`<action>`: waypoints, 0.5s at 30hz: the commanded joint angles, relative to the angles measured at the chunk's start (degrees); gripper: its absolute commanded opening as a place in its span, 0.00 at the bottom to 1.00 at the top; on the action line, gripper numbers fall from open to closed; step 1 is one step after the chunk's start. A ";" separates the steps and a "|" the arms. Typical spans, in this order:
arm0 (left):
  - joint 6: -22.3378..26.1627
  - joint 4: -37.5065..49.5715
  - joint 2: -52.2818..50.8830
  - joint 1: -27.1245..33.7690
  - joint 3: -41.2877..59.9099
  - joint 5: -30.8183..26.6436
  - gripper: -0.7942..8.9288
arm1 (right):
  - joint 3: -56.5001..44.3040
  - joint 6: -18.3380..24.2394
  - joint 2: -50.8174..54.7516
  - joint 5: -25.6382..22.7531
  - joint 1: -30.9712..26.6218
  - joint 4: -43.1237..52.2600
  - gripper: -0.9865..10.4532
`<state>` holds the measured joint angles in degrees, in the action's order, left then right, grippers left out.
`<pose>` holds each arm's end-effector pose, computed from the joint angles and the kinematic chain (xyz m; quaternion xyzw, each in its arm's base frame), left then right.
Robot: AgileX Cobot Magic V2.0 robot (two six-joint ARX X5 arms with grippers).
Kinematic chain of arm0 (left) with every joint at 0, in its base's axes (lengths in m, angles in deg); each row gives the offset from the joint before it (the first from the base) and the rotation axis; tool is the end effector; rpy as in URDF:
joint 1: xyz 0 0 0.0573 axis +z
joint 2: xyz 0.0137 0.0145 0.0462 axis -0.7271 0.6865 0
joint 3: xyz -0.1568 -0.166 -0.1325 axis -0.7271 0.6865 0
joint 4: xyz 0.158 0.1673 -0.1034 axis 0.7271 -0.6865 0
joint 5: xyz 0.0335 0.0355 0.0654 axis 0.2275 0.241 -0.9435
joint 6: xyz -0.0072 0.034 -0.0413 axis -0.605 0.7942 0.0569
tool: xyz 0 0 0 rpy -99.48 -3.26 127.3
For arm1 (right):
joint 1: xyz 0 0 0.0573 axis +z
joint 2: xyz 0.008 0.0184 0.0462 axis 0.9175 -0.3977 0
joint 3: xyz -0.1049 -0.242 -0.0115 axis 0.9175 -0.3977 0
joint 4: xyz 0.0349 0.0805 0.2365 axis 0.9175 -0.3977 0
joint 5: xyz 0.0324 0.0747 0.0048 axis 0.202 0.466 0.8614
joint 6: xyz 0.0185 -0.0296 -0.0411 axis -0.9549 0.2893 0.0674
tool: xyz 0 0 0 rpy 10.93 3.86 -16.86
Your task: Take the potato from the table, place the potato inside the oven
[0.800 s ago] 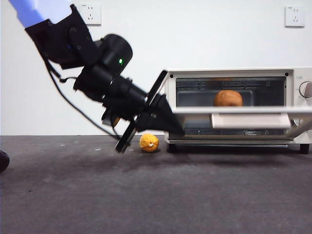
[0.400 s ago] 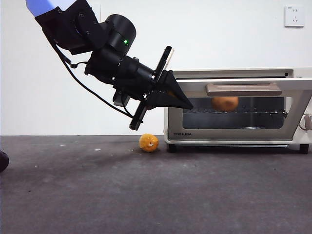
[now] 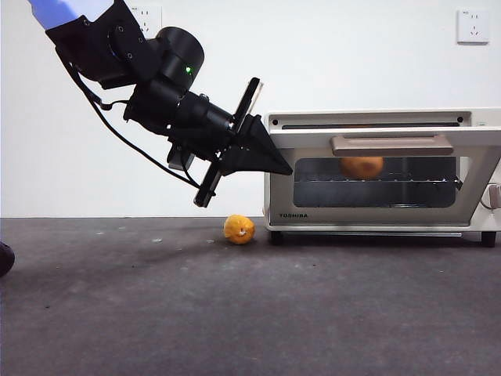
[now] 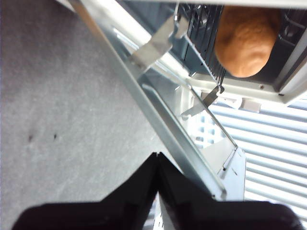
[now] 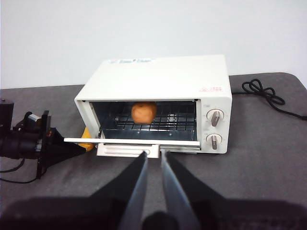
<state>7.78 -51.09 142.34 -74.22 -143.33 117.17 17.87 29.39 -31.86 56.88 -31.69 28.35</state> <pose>0.3728 -0.2144 0.2020 -0.5001 0.5182 -0.2590 0.6437 0.0256 0.0025 0.4151 0.0315 0.1292 0.0680 0.9888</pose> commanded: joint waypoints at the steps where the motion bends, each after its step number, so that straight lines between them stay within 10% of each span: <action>1: 0.79 0.76 0.50 0.57 -1.99 0.13 0.08 | 0.26 -0.66 0.09 0.22 0.04 1.05 0.14; 15: 0.83 0.74 0.50 1.33 -8.15 -4.52 0.08 | 0.26 -0.68 0.00 0.44 0.04 1.46 0.14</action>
<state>7.84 -50.69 142.34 -73.17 -151.27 112.88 17.87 29.17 -31.86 57.27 -31.69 29.29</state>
